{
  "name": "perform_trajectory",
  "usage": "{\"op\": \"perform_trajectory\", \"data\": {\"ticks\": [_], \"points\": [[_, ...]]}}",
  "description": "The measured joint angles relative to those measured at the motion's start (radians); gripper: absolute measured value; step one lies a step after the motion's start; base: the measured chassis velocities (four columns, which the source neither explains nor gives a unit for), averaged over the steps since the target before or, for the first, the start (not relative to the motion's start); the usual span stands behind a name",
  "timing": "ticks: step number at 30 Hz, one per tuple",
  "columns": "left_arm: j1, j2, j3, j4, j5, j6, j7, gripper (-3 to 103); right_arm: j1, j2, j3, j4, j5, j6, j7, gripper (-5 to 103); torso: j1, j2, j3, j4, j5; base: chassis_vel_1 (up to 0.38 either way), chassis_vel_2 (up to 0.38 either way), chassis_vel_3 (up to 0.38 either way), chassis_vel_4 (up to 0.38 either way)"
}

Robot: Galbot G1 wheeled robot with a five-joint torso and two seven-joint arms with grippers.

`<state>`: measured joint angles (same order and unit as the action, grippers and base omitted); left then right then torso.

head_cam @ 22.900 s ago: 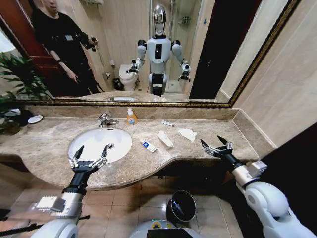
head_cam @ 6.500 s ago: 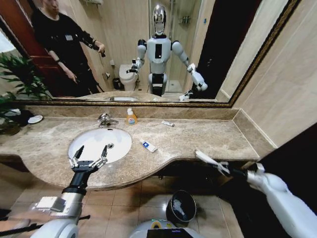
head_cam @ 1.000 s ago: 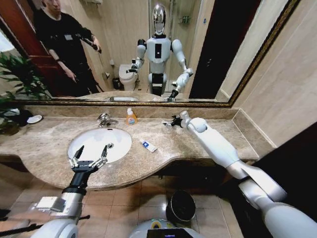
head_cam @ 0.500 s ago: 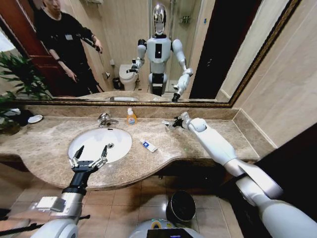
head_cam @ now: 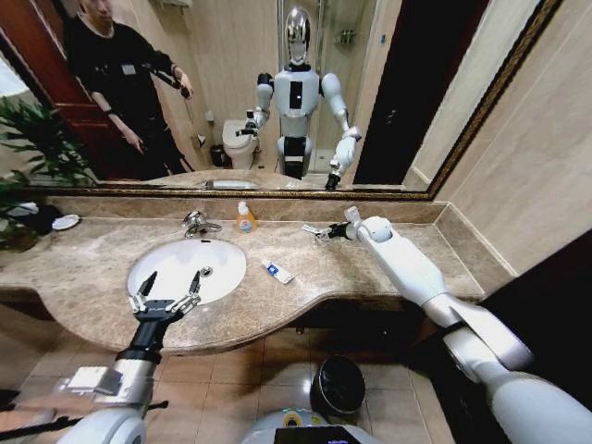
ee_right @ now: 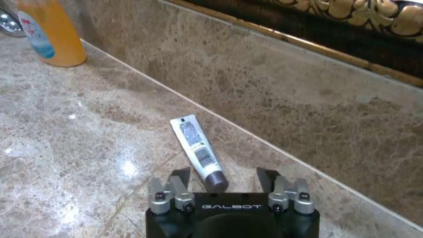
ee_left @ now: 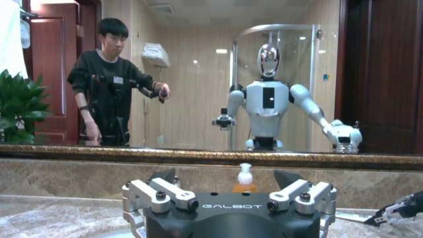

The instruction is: Pick up the trash from the sink and place it in the trash bin.

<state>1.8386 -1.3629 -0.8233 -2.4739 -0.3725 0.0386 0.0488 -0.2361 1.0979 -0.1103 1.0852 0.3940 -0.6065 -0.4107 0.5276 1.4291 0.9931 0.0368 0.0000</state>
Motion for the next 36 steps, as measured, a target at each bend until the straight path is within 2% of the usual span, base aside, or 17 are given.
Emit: {"op": "perform_trajectory", "data": {"ticks": [1,2,5,8,11,13,17,24,28,30,31,36], "points": [[0.000,0.000,0.000,0.000,0.000,0.000,0.000,100,0.000,0.000,0.000,0.000,0.000,0.000,0.000,68,0.000,0.000,0.000,0.0000,0.0000,0.000,0.000,0.000,0.000],[0.000,0.000,0.000,0.000,0.000,0.000,0.000,100,0.000,-0.003,0.000,0.001,-0.001,0.002,-0.002,62,0.000,0.000,0.000,0.0000,0.0000,0.000,0.000,0.000,0.000],[0.000,0.000,0.000,0.000,0.000,0.000,0.000,100,-0.003,-0.006,-0.001,0.005,-0.003,0.004,-0.006,57,0.000,0.000,0.000,0.0000,0.0000,0.000,0.000,0.000,0.000],[0.000,0.000,0.000,0.000,0.000,0.000,0.000,100,-0.007,-0.012,-0.006,0.013,-0.008,0.007,-0.014,41,0.000,0.000,0.000,0.0000,0.0000,0.000,0.000,0.000,0.000],[0.000,0.000,0.000,0.000,0.000,0.000,0.000,100,-0.010,-0.014,-0.008,0.016,-0.012,0.009,-0.019,36,0.000,0.000,0.000,0.0000,0.0000,0.000,0.000,0.000,0.000],[0.000,0.000,0.000,0.000,0.000,0.000,0.000,100,-0.013,-0.016,-0.010,0.022,-0.014,0.011,-0.021,25,0.000,0.000,0.000,0.0000,0.0000,0.000,0.000,0.000,0.000],[0.000,0.000,0.000,0.000,0.000,0.000,0.000,100,-0.016,-0.018,-0.011,0.030,-0.011,0.011,-0.022,17,0.000,0.000,0.000,0.0000,0.0000,0.000,0.000,0.000,0.000],[0.000,0.000,0.000,0.000,0.000,0.000,0.000,100,-0.038,-0.033,0.014,0.069,0.019,0.011,-0.002,17,0.000,0.000,0.000,0.0002,0.0000,0.000,0.000,0.000,0.000],[0.000,0.000,0.000,0.000,0.000,0.000,0.000,100,-0.101,-0.082,0.078,0.152,0.047,0.021,-0.009,17,0.000,0.000,0.000,0.0003,0.0000,0.000,0.000,0.000,0.000],[0.000,0.000,0.000,0.000,0.000,0.000,0.000,100,-0.166,-0.125,0.132,0.203,0.064,0.060,-0.028,17,0.000,0.000,0.000,0.0003,0.0000,0.000,0.000,0.000,0.000],[0.000,0.000,0.000,0.000,0.000,0.000,0.000,100,-0.166,-0.125,0.132,0.203,0.064,0.060,-0.028,17,0.000,0.000,0.000,0.0003,0.0000,0.000,0.000,0.000,0.000],[0.000,0.000,0.000,0.000,0.000,0.000,0.001,100,-0.358,-0.249,0.280,0.315,0.153,0.228,-0.103,17,0.000,0.000,0.000,-0.0003,0.0001,0.000,0.000,0.000,0.000]]}}
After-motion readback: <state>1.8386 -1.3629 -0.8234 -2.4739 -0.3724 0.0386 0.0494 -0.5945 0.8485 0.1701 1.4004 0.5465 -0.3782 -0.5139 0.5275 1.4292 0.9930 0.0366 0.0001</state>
